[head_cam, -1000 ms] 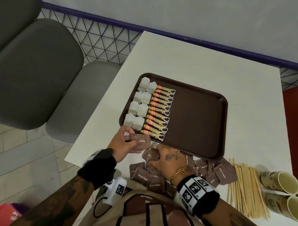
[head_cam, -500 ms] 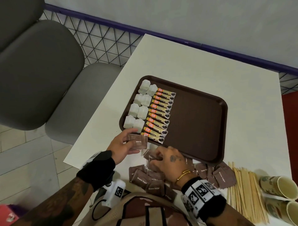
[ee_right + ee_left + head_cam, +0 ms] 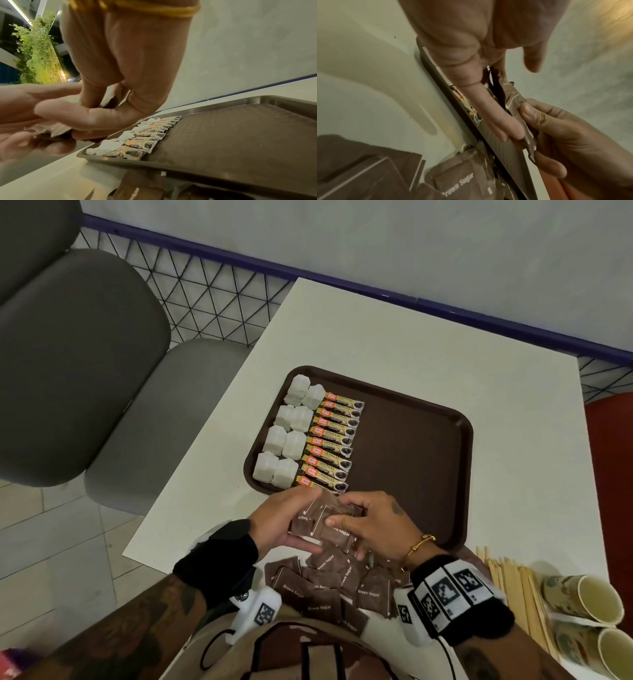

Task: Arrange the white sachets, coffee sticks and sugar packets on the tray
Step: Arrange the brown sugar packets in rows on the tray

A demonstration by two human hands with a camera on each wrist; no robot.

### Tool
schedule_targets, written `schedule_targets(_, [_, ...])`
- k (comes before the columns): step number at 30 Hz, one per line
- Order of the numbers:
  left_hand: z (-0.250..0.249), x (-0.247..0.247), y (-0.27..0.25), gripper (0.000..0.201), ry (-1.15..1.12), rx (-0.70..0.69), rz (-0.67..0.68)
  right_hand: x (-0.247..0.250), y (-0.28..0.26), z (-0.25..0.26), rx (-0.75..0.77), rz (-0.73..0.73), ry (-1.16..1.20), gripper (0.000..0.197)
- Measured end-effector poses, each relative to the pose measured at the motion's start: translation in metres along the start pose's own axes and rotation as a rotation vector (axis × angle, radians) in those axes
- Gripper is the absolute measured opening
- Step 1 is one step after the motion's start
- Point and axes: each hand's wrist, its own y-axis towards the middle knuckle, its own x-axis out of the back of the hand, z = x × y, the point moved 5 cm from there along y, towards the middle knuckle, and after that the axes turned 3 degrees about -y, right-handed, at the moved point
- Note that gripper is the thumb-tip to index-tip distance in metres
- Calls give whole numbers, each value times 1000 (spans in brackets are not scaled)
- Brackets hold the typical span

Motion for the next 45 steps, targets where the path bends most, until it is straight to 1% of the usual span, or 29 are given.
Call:
schedule_targets(1, [0, -1, 2, 26, 27, -17, -6, 0, 0, 0, 1, -9, 20, 19])
schedule_targets(3, [1, 0, 5, 21, 52, -63, -39, 1, 1, -3, -15, -80, 85, 25])
schedule_targets(5, [0, 2, 9, 20, 21, -83, -65, 3, 3, -9, -47, -179, 164, 37])
schedule_targets(7, [-2, 2, 11, 22, -18, -97, -73, 6, 3, -14, -62, -245, 237, 45])
schedule_targets(9, [-6, 3, 12, 25, -40, -117, -96, 7, 2, -18, -73, -254, 333, 47])
schedule_targets(11, [-8, 5, 13, 26, -54, -142, -130, 6, 1, -22, -71, -227, 446, 48])
schedule_targets(13, [-11, 5, 14, 27, -72, -160, -149, 7, 0, -24, -56, -233, 505, 44])
schedule_targets(15, [-13, 3, 16, 34, -96, -171, -142, 8, 0, -26, -35, -279, 543, 26])
schedule_targets(17, [-15, -2, 17, 40, -115, -171, -105, 11, 0, -28, -26, -361, 522, 6])
schedule_targets(18, [-17, -4, 18, 39, -116, -169, -83, 12, 1, -28, -16, -395, 499, 3])
schedule_targets(19, [-18, -6, 18, 37, -112, -165, -65, 11, 1, -29, -9, -420, 470, 8])
schedule_targets(21, [-19, -9, 18, 33, -100, -158, -41, 9, 3, -32, -25, -414, 414, 14])
schedule_targets(23, [-19, -9, 19, 31, -88, -152, -33, 7, 4, -34, -38, -383, 389, 14])
schedule_targets(26, [-18, -5, 19, 31, -81, -145, -47, 6, 3, -30, -35, -336, 410, 4])
schedule_targets(28, [-16, -2, 20, 32, -77, -144, -78, 7, -1, -28, -27, -386, 362, 30])
schedule_targets(29, [-14, 0, 21, 31, -75, -144, -98, 6, -2, -28, -32, -410, 335, 39])
schedule_targets(30, [-13, 2, 21, 31, -73, -144, -117, 6, -3, -27, -38, -418, 310, 42])
schedule_targets(33, [-7, 7, 21, 30, -66, -130, -149, -3, -3, -27, -17, -357, 166, 35])
schedule_targets(36, [-3, 7, 21, 30, -41, -121, -143, -8, -1, -28, -7, -310, 88, 40])
schedule_targets(38, [-3, 7, 21, 32, -25, -123, -138, -10, 0, -27, -12, -294, 100, 37])
schedule_targets(42, [-4, 5, 22, 29, 24, -104, -121, -8, -2, -22, 24, -267, 152, 15])
schedule_targets(45, [-6, 4, 22, 22, -20, -83, -98, 0, -3, -25, -10, -239, 201, 7])
